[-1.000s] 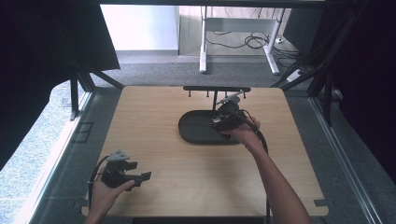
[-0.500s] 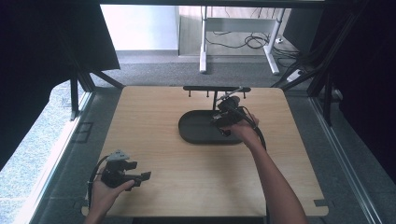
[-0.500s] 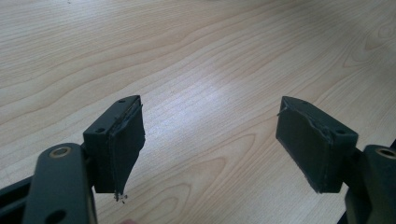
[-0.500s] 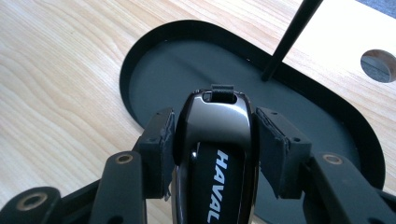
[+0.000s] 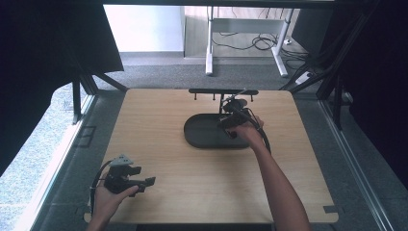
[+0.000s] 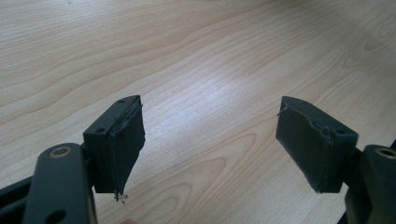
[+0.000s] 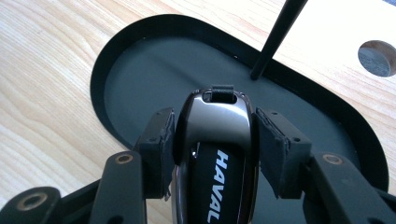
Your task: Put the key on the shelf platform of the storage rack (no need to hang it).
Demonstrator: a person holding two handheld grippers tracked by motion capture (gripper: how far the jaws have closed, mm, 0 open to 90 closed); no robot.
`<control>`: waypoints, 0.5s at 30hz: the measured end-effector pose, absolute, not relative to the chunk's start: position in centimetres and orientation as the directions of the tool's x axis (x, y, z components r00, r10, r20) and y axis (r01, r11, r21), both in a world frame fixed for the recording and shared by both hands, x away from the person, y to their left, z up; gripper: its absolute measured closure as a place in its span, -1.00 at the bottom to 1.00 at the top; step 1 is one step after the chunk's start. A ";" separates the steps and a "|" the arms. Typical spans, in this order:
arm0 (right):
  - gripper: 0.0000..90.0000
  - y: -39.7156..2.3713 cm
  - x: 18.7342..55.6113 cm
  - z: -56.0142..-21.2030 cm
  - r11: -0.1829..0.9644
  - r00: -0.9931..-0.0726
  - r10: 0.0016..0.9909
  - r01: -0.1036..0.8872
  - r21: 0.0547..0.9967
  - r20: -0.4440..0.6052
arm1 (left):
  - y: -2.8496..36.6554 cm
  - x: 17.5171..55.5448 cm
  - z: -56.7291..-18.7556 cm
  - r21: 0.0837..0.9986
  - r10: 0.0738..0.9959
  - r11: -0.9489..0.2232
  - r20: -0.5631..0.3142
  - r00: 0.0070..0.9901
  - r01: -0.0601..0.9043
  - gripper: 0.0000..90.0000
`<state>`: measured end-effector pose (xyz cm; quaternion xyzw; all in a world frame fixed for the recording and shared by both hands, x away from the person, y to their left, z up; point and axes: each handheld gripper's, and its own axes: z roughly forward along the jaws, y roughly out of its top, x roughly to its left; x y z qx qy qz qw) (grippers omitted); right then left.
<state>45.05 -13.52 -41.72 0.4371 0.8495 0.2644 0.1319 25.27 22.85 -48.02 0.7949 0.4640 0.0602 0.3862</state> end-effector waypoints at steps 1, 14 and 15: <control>0.11 -13.5 45.2 -41.8 0.480 -0.584 0.812 0.672 0.564 0.006 | 22.9 25.3 -48.0 0.670 0.784 -0.271 -0.263 0.562 0.691 -0.47; 0.11 -12.9 46.5 -43.6 0.476 -0.570 0.822 0.684 0.553 -0.003 | 23.0 25.3 -48.0 0.671 0.785 -0.266 -0.266 0.559 0.693 -0.47; 0.11 -12.8 46.6 -43.7 0.476 -0.569 0.822 0.684 0.553 -0.004 | 23.0 25.2 -47.9 0.670 0.785 -0.266 -0.267 0.559 0.693 -0.47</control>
